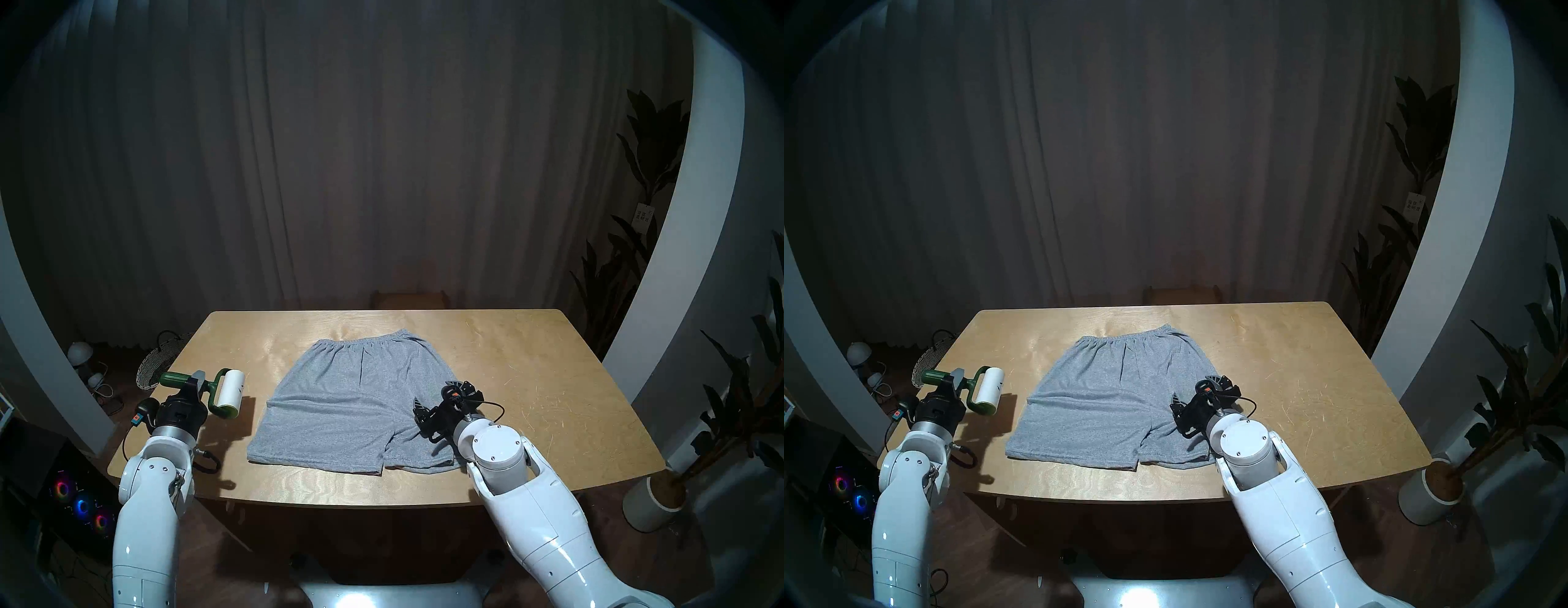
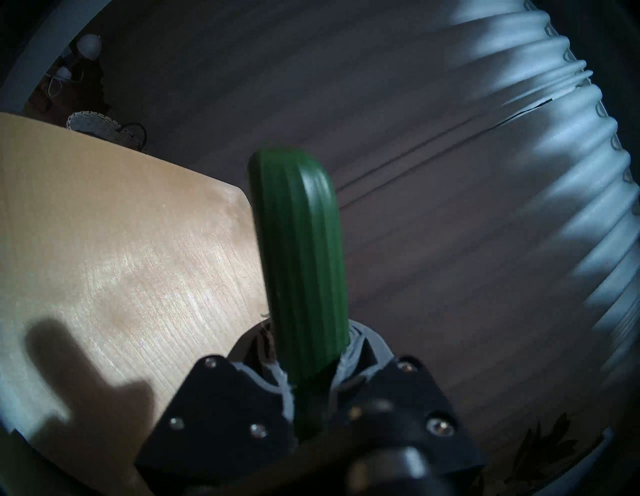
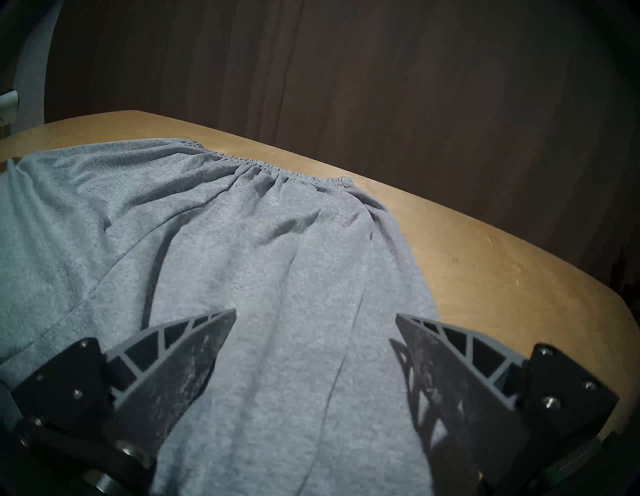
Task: Remove lint and debris from pants with a lint roller
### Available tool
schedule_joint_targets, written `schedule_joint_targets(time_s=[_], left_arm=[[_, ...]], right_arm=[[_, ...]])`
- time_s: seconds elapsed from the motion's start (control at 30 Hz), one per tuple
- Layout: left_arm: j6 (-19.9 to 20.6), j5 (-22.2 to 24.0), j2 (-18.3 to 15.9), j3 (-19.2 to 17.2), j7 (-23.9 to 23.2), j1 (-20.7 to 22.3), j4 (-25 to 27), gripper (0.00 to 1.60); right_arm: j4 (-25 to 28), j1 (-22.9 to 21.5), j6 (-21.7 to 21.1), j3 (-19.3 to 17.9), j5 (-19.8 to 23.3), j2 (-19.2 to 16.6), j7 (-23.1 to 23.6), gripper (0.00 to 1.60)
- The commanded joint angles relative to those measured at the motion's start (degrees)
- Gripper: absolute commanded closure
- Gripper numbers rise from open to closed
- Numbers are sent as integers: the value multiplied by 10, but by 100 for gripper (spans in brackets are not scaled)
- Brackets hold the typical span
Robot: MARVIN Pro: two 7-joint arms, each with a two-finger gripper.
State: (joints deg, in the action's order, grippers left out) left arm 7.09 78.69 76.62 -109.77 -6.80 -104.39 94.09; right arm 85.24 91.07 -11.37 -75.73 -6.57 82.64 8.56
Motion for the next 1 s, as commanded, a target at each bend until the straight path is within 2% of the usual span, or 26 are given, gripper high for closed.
schedule_joint_targets(time_s=[0.0,0.17,0.4,0.43,0.57,0.6,0.63,0.83,0.97], left_arm=[[10,15,-2,-1,-22,9,13,160],[16,24,4,-2,-28,7,18,160],[27,48,19,-4,-32,3,38,160],[34,69,28,-8,-30,7,39,160],[51,89,29,-13,-28,9,41,160],[62,117,38,-19,-22,16,35,160],[67,126,39,-22,-22,20,30,160],[110,174,20,-31,-16,52,-4,160],[136,179,-9,-31,3,75,-27,160]], right_arm=[[65,22,27,-21,41,19,3,0],[97,29,37,-31,60,33,-6,0],[129,39,39,-50,70,30,-17,0],[131,39,37,-55,71,29,-19,0],[146,43,23,-77,95,33,-19,0],[151,42,24,-85,101,33,-19,0],[155,42,23,-91,105,32,-21,0],[175,38,21,-130,141,33,-20,0],[175,37,27,-150,153,22,-12,0]])
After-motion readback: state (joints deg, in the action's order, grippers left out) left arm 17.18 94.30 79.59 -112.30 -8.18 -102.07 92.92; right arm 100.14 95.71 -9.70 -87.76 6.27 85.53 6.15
